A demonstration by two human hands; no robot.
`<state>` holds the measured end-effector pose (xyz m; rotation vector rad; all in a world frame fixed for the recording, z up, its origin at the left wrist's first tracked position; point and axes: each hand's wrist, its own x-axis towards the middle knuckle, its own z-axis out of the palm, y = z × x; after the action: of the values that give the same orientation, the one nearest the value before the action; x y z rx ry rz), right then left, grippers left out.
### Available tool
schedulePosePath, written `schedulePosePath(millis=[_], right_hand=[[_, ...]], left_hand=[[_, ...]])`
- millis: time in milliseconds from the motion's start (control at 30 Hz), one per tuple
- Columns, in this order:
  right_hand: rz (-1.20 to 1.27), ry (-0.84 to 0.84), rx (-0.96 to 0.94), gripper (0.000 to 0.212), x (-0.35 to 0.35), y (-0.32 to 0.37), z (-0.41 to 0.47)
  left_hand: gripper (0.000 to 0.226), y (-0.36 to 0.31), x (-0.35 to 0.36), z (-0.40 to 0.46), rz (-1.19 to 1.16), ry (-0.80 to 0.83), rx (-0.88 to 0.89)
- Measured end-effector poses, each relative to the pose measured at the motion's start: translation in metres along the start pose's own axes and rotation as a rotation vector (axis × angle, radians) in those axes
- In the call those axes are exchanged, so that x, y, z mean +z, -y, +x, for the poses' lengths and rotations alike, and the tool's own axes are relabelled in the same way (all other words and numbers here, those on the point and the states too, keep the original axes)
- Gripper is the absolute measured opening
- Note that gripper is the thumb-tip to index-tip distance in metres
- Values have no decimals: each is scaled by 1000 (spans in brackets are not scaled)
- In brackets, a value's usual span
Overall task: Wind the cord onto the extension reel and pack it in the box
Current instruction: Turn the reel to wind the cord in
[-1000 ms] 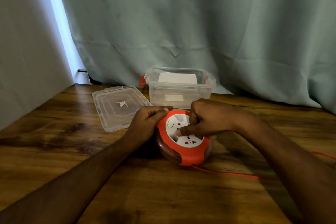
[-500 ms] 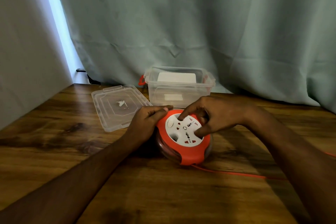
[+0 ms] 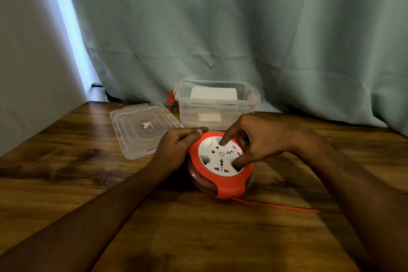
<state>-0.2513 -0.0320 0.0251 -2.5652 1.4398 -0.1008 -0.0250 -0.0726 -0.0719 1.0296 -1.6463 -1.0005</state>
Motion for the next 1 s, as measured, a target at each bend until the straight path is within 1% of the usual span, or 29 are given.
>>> schedulePosePath(millis=[100, 267, 333, 467, 633, 767, 833, 867, 900, 967, 1000], right_hand=[[-15, 3, 17, 64, 1, 0, 0], [-140, -19, 58, 63, 2, 7, 0], [-166, -17, 79, 59, 3, 10, 1], [-172, -27, 88, 44, 5, 11, 2], [-151, -16, 82, 52, 9, 11, 4], [-92, 31, 111, 55, 12, 12, 8], [-93, 10, 113, 54, 8, 12, 7], [-97, -9, 92, 51, 5, 10, 6], [-96, -31, 69, 42, 2, 8, 5], [-85, -39, 41, 16, -6, 7, 1], [-78, -28, 37, 24, -8, 5, 0]], left_hand=[[26, 0, 1, 0, 7, 0, 4], [25, -1, 1, 0, -12, 8, -7], [25, -1, 1, -1, -13, 7, -6], [25, -3, 1, -1, -15, 3, -3], [26, -2, 2, -1, -3, 15, -7], [27, -3, 2, -1, 12, 25, 2], [26, -2, 1, -1, 10, 23, 0], [25, -3, 1, -1, 4, 23, -5], [25, -3, 0, -1, -2, 23, -10], [27, -3, 1, -1, 2, 24, -18], [28, -3, 1, -1, 9, 28, -19]])
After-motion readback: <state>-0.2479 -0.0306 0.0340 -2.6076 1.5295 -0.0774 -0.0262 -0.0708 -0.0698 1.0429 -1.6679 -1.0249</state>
